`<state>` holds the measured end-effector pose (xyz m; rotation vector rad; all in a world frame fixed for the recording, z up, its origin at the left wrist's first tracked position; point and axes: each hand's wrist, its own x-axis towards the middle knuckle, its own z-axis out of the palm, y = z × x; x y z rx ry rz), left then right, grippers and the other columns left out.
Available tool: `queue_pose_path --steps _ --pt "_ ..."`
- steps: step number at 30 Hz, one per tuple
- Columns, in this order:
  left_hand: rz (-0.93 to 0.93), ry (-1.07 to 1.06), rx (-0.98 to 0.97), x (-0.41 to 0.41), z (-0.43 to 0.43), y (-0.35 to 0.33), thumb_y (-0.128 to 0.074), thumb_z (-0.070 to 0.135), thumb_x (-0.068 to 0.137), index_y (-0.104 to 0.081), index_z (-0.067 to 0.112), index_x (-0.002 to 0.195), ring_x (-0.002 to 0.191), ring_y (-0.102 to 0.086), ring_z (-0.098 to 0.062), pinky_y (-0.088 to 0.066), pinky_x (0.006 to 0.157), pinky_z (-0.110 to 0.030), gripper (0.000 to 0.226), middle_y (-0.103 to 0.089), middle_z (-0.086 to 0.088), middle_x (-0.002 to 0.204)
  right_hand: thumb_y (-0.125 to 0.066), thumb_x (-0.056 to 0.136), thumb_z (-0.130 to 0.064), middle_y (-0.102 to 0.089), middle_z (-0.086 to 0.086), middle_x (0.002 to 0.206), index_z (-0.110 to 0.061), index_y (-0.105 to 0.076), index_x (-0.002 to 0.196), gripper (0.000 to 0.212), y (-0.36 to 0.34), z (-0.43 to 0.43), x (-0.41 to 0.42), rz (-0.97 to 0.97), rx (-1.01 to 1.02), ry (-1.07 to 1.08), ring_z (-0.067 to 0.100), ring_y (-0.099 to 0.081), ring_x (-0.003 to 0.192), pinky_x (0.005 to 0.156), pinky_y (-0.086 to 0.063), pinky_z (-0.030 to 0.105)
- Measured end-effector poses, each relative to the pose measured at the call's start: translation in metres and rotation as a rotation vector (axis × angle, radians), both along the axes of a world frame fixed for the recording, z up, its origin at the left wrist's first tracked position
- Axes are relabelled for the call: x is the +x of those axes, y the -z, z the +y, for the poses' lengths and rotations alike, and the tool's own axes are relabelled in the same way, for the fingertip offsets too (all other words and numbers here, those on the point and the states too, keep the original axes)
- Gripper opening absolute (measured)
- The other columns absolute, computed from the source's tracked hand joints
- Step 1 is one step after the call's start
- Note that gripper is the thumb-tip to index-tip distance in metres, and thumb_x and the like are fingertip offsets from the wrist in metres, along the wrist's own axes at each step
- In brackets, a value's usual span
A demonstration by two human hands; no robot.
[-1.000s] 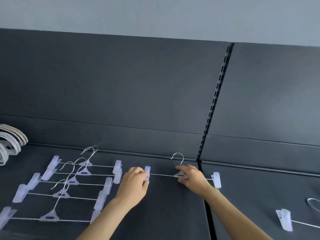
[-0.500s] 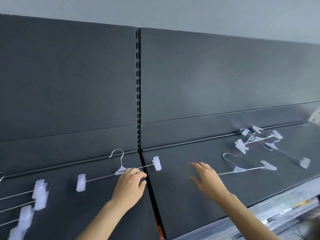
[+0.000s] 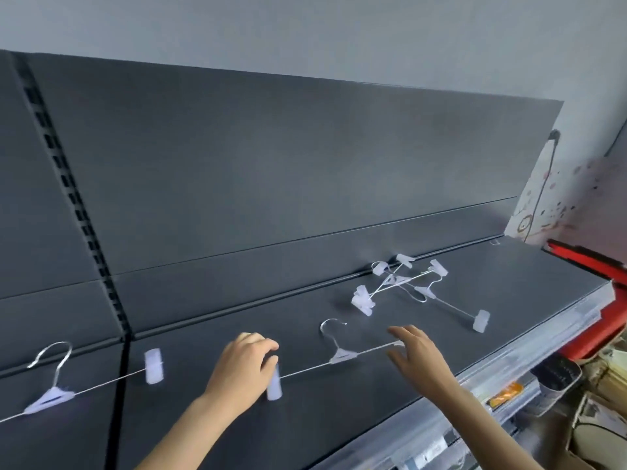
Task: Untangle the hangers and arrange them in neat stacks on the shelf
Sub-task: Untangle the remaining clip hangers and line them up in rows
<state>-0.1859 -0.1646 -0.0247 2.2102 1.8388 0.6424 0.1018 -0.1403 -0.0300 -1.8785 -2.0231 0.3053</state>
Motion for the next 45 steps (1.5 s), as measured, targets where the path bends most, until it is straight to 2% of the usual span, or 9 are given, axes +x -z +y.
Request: queue_pose_path --steps 7,12,16,20,25,32,36,41,45 --pt "0.045 -0.203 -0.143 0.116 0.045 0.008 -0.041 0.034 0.092 -0.062 0.018 0.086 0.094 -0.055 -0.017 -0.039 0.071 -0.026 0.027 -0.062 0.004 0.089 -0.054 0.088 -0.017 -0.052 0.004 0.130 -0.014 -0.052 0.126 0.039 0.002 0.066 0.119 0.032 -0.061 0.010 0.023 -0.048 0.122 0.098 -0.038 0.030" --pt "-0.027 -0.383 -0.321 0.151 0.055 0.017 -0.045 0.027 0.084 -0.034 0.017 0.059 0.056 -0.041 -0.019 -0.028 0.047 -0.024 0.029 -0.054 0.014 0.041 -0.048 0.088 -0.013 -0.055 0.008 0.119 -0.009 -0.056 0.118 0.032 0.007 0.114 0.149 0.032 -0.092 -0.042 0.027 -0.050 0.115 0.092 -0.043 0.035" --pt "-0.127 -0.474 -0.430 0.153 0.064 0.024 -0.036 0.008 0.077 -0.026 0.017 0.057 0.058 -0.032 -0.023 -0.026 0.045 -0.024 0.024 -0.058 0.014 0.042 -0.044 0.089 -0.014 -0.057 0.009 0.113 -0.009 -0.059 0.110 0.025 0.007 0.148 0.138 0.067 -0.066 -0.118 0.028 -0.051 0.108 0.085 -0.044 0.034" --pt "-0.200 -0.559 -0.341 0.147 0.061 0.016 -0.035 0.009 0.085 -0.040 0.017 0.066 0.057 -0.048 -0.014 -0.035 0.049 -0.025 0.021 -0.064 0.014 0.050 -0.045 0.089 -0.018 -0.056 0.010 0.112 -0.008 -0.057 0.104 0.021 0.004 0.184 0.127 -0.026 -0.056 -0.147 0.032 -0.048 0.107 0.079 -0.042 0.034" --pt "-0.328 -0.553 -0.177 0.148 0.070 0.005 -0.043 0.011 0.089 -0.041 0.018 0.064 0.053 -0.054 -0.003 -0.038 0.054 -0.023 0.026 -0.061 0.018 0.043 -0.043 0.087 -0.024 -0.055 0.003 0.122 -0.026 -0.049 0.121 0.035 0.010 0.218 0.122 -0.228 -0.161 -0.219 0.028 -0.047 0.118 0.098 -0.034 0.037" --pt "-0.344 -0.513 -0.182 0.159 0.084 0.002 -0.045 0.011 0.087 -0.046 0.016 0.065 0.049 -0.054 -0.002 -0.038 0.052 -0.023 0.023 -0.061 0.018 0.046 -0.046 0.074 -0.026 -0.066 -0.002 0.079 -0.031 -0.069 0.084 0.026 0.001 0.229 0.129 -0.147 0.179 -0.297 0.027 -0.056 0.083 0.079 -0.033 0.032" --pt "-0.356 -0.499 -0.147 0.166 0.095 0.001 -0.046 0.014 0.086 -0.047 0.017 0.063 0.057 -0.059 -0.021 -0.048 0.060 -0.040 0.023 -0.065 0.000 0.057 -0.054 0.053 -0.018 -0.063 -0.003 0.056 -0.023 -0.069 0.066 0.021 -0.015 0.212 0.140 -0.107 0.409 -0.340 0.028 -0.058 0.054 0.064 -0.045 0.033" --pt "-0.352 -0.408 -0.184 0.187 0.107 -0.001 -0.045 0.017 0.086 -0.048 0.015 0.070 0.067 -0.067 -0.018 -0.049 0.064 -0.041 0.016 -0.068 -0.002 0.062 -0.061 0.066 -0.008 -0.070 -0.001 0.078 -0.022 -0.070 0.086 0.026 -0.020 0.200 0.157 -0.079 0.301 -0.262 0.030 -0.059 0.081 0.074 -0.017 0.022" --pt "-0.360 -0.349 -0.233 0.211 0.110 0.001 -0.048 0.028 0.088 -0.035 0.018 0.069 0.049 -0.059 0.005 -0.035 0.054 -0.029 0.025 -0.050 0.004 0.057 -0.062 0.069 -0.001 -0.070 0.000 0.084 -0.020 -0.069 0.094 0.032 -0.019 0.189 0.157 -0.033 0.260 -0.227 0.031 -0.057 0.084 0.079 -0.023 0.026"
